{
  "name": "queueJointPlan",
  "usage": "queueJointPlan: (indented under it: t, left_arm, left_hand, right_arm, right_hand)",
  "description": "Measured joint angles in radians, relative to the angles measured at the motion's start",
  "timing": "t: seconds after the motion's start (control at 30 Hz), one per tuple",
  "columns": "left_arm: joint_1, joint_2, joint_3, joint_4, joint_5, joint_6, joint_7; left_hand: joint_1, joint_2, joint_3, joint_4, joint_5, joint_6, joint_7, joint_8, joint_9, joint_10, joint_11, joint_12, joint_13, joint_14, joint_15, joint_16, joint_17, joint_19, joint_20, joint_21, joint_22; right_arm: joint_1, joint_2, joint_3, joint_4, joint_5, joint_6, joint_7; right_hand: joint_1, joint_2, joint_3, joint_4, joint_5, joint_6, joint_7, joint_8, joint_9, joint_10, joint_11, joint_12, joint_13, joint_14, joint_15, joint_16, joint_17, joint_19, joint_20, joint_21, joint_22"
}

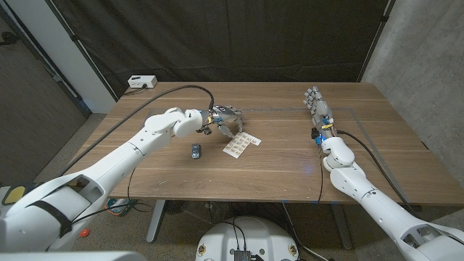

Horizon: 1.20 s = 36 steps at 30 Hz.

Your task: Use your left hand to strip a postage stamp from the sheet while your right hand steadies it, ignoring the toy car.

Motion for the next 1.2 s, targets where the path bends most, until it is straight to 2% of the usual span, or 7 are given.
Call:
queueJointPlan:
  t: [0.13, 0.33, 0.47, 0.57, 0.7, 0.97, 1.2]
  left_arm:
    - [0.007, 0.001, 0.003, 0.003, 0.020, 0.007, 0.020]
    - [0.011, -0.004, 0.003, 0.025, 0.023, 0.010, 0.041]
    - [0.014, -0.008, -0.002, 0.037, 0.012, 0.009, 0.049]
    - [0.016, -0.011, -0.007, 0.043, -0.005, 0.007, 0.051]
    - [0.015, -0.017, -0.015, 0.052, -0.014, 0.005, 0.051]
    - [-0.007, -0.026, -0.025, 0.061, -0.067, -0.006, 0.039]
    - [-0.038, -0.034, -0.020, 0.067, -0.137, -0.020, -0.021]
  left_hand:
    - [0.003, 0.003, -0.003, 0.004, 0.000, -0.010, -0.004, -0.001, 0.000, 0.000, 0.000, 0.000, 0.003, 0.000, 0.000, 0.000, 0.000, 0.000, 0.000, 0.004, 0.000]
    - [-0.004, 0.028, -0.013, 0.015, 0.000, -0.116, -0.036, -0.050, -0.003, -0.001, -0.001, 0.000, 0.005, 0.000, 0.000, 0.000, -0.005, 0.000, 0.000, 0.015, 0.000]
    - [-0.014, 0.038, -0.017, 0.021, 0.000, -0.120, -0.040, -0.050, -0.003, -0.002, -0.002, 0.003, 0.009, 0.000, 0.000, 0.000, -0.005, 0.000, 0.000, 0.015, 0.002]
    - [-0.021, 0.046, -0.020, 0.033, 0.000, -0.106, -0.026, -0.050, -0.003, 0.000, 0.000, 0.005, 0.009, 0.000, 0.000, 0.000, -0.005, 0.000, 0.000, 0.023, 0.003]
    - [-0.028, 0.052, -0.026, 0.038, 0.000, -0.104, -0.024, -0.050, -0.003, 0.005, 0.005, 0.005, 0.009, 0.005, 0.006, 0.000, -0.005, 0.000, 0.000, 0.023, 0.003]
    - [-0.026, 0.061, -0.026, 0.038, -0.005, -0.106, -0.034, -0.050, -0.003, 0.001, 0.009, 0.005, 0.009, 0.011, 0.011, 0.000, -0.009, 0.000, 0.000, 0.031, 0.003]
    - [-0.018, 0.069, -0.023, 0.035, -0.009, -0.100, -0.040, -0.050, -0.003, -0.004, 0.015, 0.005, 0.009, 0.007, 0.015, 0.000, -0.009, -0.004, 0.004, 0.031, 0.003]
  right_arm:
    - [-0.001, -0.003, 0.000, -0.005, -0.005, 0.000, -0.007]
    - [-0.001, -0.005, -0.002, -0.008, -0.011, 0.000, -0.012]
    - [0.003, -0.005, -0.003, -0.008, -0.013, 0.000, -0.013]
    - [0.006, -0.004, -0.004, -0.006, -0.015, -0.001, -0.013]
    - [0.008, -0.003, -0.005, -0.005, -0.015, -0.002, -0.013]
    - [0.014, 0.001, -0.007, 0.001, -0.015, -0.002, -0.007]
    - [0.022, 0.012, -0.007, 0.016, -0.013, 0.001, -0.004]
  right_hand:
    - [0.000, 0.000, 0.000, 0.000, 0.000, 0.000, 0.000, 0.000, 0.000, 0.000, 0.000, 0.000, 0.000, 0.000, 0.000, 0.000, 0.000, 0.000, 0.000, 0.000, 0.000]
    - [-0.004, 0.004, 0.000, 0.000, 0.000, 0.000, 0.000, 0.000, 0.000, 0.000, 0.000, 0.000, 0.000, 0.000, 0.000, 0.000, 0.000, 0.000, 0.000, 0.000, 0.000]
    - [-0.004, 0.004, 0.000, 0.000, 0.000, 0.000, 0.000, 0.000, 0.000, 0.004, 0.004, 0.000, 0.000, 0.000, 0.000, 0.000, 0.000, 0.000, 0.000, 0.000, 0.000]
    - [-0.004, 0.004, 0.000, 0.000, 0.000, 0.000, 0.000, 0.000, 0.000, 0.004, 0.004, 0.000, 0.000, 0.000, 0.000, 0.000, 0.000, 0.000, 0.000, 0.000, 0.000]
    - [-0.004, 0.004, 0.000, 0.000, 0.000, 0.000, 0.000, 0.000, 0.000, 0.004, 0.004, 0.000, 0.000, 0.000, 0.000, 0.000, 0.000, 0.000, 0.000, 0.000, 0.000]
    - [-0.004, 0.004, 0.000, 0.000, 0.000, 0.000, 0.000, 0.000, 0.000, 0.003, 0.004, 0.000, 0.000, 0.000, 0.000, 0.000, 0.000, 0.000, 0.000, 0.000, 0.000]
    - [-0.012, 0.004, 0.000, 0.000, 0.000, 0.000, 0.000, 0.000, 0.000, 0.007, 0.007, 0.000, 0.000, 0.003, -0.003, 0.000, 0.000, 0.000, 0.000, -0.009, 0.000]
